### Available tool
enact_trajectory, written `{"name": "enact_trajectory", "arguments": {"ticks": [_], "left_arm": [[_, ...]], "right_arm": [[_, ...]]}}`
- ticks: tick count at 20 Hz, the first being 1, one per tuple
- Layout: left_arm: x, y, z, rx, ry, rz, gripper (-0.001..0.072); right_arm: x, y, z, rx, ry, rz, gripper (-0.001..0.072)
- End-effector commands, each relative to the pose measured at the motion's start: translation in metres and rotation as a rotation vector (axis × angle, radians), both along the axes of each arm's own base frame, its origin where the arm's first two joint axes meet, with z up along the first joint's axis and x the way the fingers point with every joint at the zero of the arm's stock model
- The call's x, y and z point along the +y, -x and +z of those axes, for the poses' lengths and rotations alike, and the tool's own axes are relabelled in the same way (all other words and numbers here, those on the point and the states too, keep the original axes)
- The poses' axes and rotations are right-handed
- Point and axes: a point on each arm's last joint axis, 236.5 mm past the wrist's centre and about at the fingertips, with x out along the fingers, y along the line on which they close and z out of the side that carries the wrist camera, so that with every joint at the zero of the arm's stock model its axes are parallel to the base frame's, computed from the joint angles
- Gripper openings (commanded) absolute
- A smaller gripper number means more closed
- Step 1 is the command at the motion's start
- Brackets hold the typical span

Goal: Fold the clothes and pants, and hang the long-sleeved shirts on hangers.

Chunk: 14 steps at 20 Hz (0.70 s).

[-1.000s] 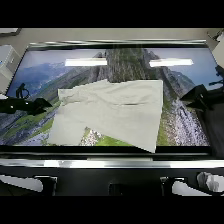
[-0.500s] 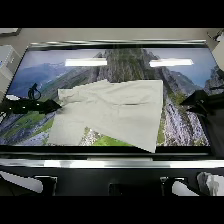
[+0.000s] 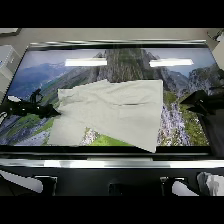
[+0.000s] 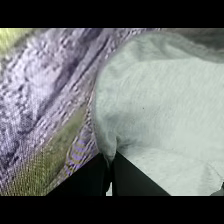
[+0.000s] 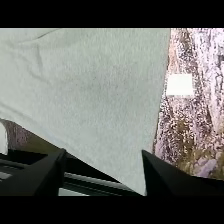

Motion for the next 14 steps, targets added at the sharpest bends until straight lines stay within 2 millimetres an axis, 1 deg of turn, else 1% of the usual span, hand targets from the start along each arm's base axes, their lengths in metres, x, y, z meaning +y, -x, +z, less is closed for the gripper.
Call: {"name": "enact_trajectory", "arguments": {"ticks": [1,3,6,8,10,11,12,14], "left_arm": [[-0.002,-0.002,0.003,0.008,0.017,0.023,0.0023],[-0.002,-0.002,0.003,0.008,0.017,0.023,0.0023],[-0.002,-0.002,0.004,0.019,0.021,0.036,0.0023],[-0.003,-0.001,0.004,0.025,0.023,0.042,0.0023],[-0.003,0.0,0.004,0.028,0.026,0.039,0.0023],[-0.003,0.0,0.004,0.028,0.027,0.038,0.0023],[-0.003,0.0,0.004,0.028,0.027,0.038,0.0023],[-0.003,0.0,0.004,0.028,0.027,0.039,0.0023]], "right_arm": [[0.005,0.01,-0.027,0.034,-0.019,0.023,0.0528],[0.015,0.028,-0.063,0.103,-0.058,0.032,0.0532],[0.038,0.078,-0.12,0.269,-0.133,0.048,0.0672],[0.055,0.112,-0.148,0.369,-0.179,0.041,0.0675],[0.074,0.141,-0.164,0.445,-0.241,0.05,0.0671],[0.083,0.151,-0.167,0.465,-0.273,0.052,0.0664],[0.09,0.158,-0.171,0.474,-0.295,0.052,0.0663],[0.093,0.161,-0.179,0.472,-0.296,0.032,0.0661]]}}
